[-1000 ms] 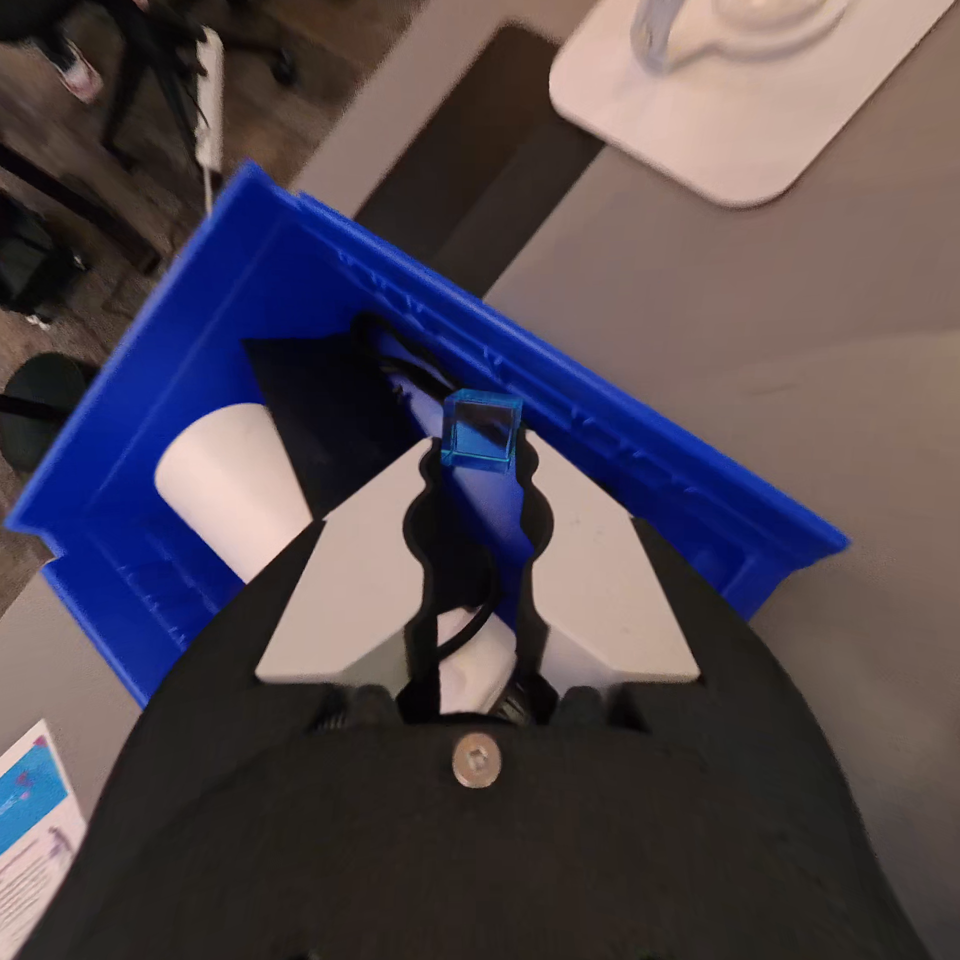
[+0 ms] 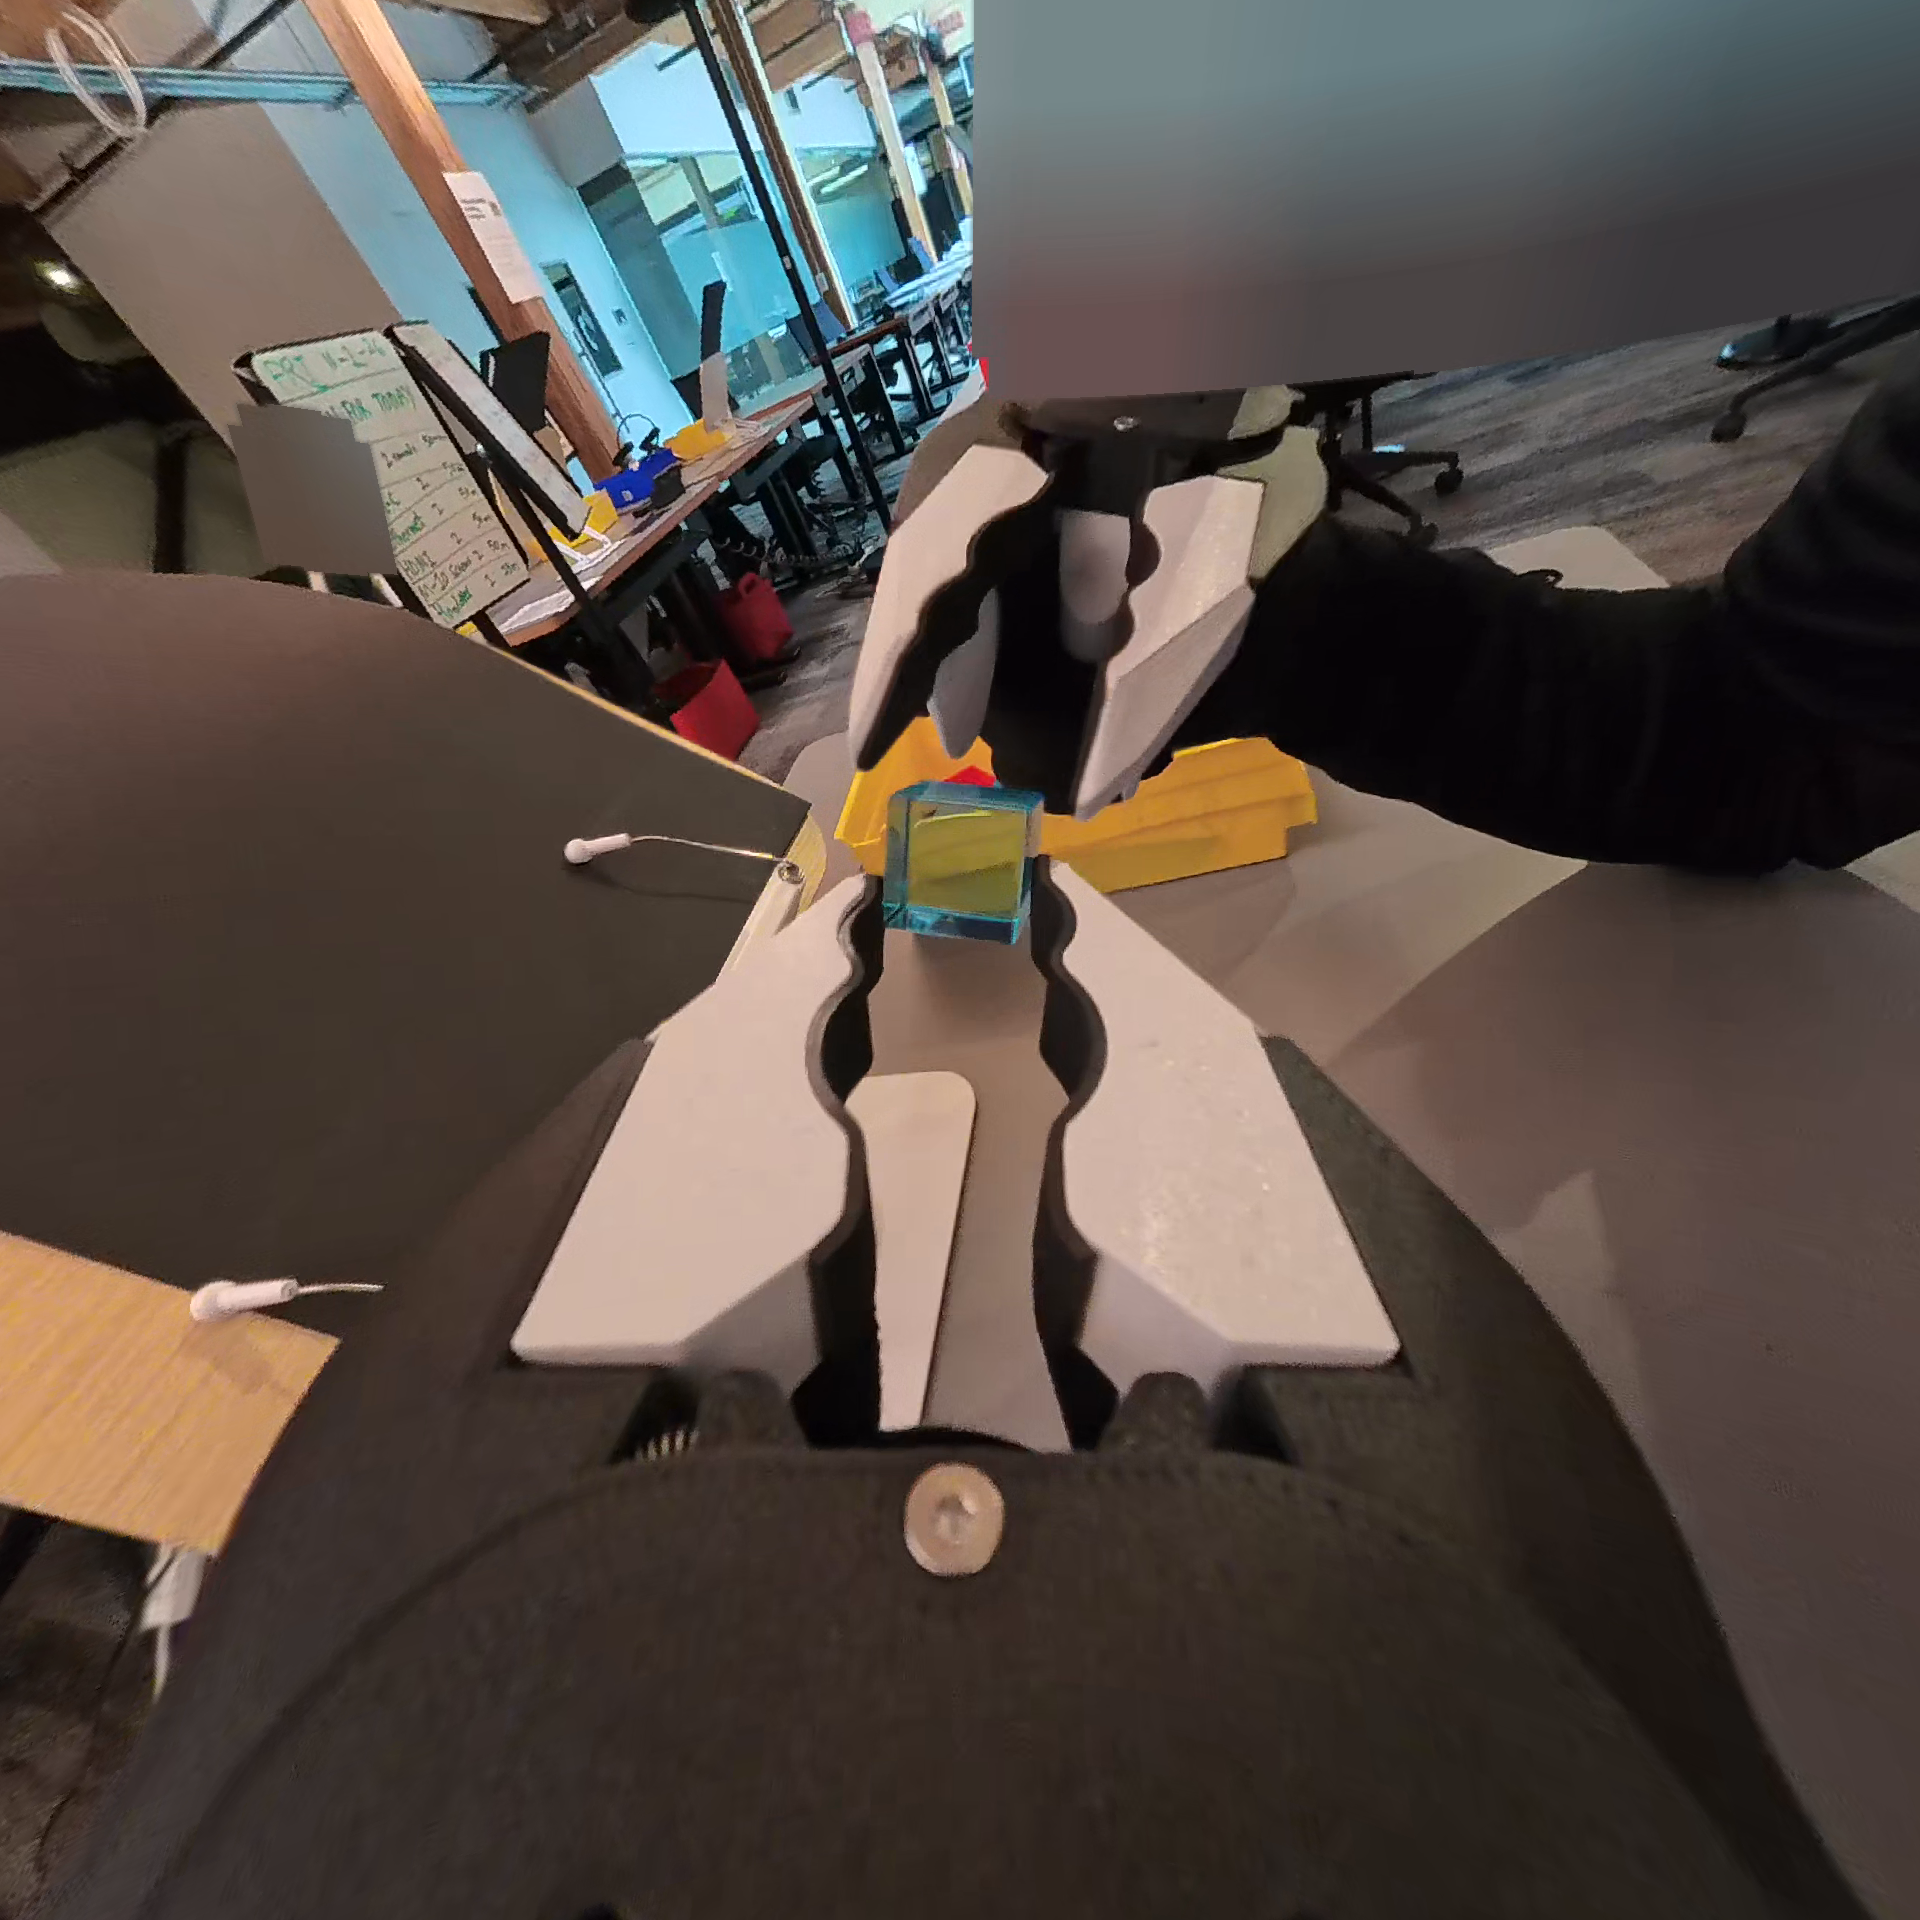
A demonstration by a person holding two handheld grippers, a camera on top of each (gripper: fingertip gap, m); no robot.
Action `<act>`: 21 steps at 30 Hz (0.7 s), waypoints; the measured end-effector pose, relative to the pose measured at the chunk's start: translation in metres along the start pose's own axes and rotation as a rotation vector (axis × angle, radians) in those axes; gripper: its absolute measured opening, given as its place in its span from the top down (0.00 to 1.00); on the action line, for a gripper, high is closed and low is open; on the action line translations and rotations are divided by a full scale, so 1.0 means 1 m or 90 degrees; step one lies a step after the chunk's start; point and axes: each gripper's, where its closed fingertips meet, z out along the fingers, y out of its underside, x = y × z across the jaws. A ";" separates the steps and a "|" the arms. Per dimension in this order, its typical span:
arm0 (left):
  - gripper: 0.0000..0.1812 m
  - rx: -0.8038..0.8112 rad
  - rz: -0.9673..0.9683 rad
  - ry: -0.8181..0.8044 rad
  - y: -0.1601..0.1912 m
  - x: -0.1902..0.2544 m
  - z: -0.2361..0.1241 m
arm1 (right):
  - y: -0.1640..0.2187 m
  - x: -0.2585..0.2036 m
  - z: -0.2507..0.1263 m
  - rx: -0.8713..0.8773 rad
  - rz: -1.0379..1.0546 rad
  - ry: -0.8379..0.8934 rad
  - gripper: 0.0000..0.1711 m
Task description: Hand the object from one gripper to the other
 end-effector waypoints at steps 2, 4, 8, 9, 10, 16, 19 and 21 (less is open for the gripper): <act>0.86 -0.020 0.013 -0.002 0.005 0.001 0.003 | 0.004 -0.004 0.002 -0.020 -0.009 -0.008 0.79; 0.85 -0.020 0.022 0.002 0.005 0.004 0.004 | 0.007 -0.007 0.004 -0.033 -0.014 -0.018 0.80; 0.85 0.009 0.015 0.017 -0.002 0.007 0.004 | 0.004 -0.008 0.001 -0.018 -0.008 -0.029 0.80; 0.85 0.020 0.011 0.020 -0.004 0.008 0.004 | 0.002 -0.008 0.000 -0.010 -0.006 -0.031 0.80; 0.85 0.033 0.007 0.021 -0.007 0.007 0.003 | 0.000 -0.008 -0.001 0.000 -0.002 -0.036 0.80; 0.86 0.108 -0.024 0.049 -0.022 0.010 -0.001 | -0.009 -0.007 -0.006 0.042 0.018 -0.048 0.84; 0.86 0.098 -0.019 0.050 -0.019 0.011 0.002 | -0.017 -0.008 -0.008 0.073 0.036 -0.059 0.83; 0.86 0.107 -0.022 0.057 -0.022 0.013 0.004 | -0.017 -0.011 -0.008 0.074 0.041 -0.070 0.86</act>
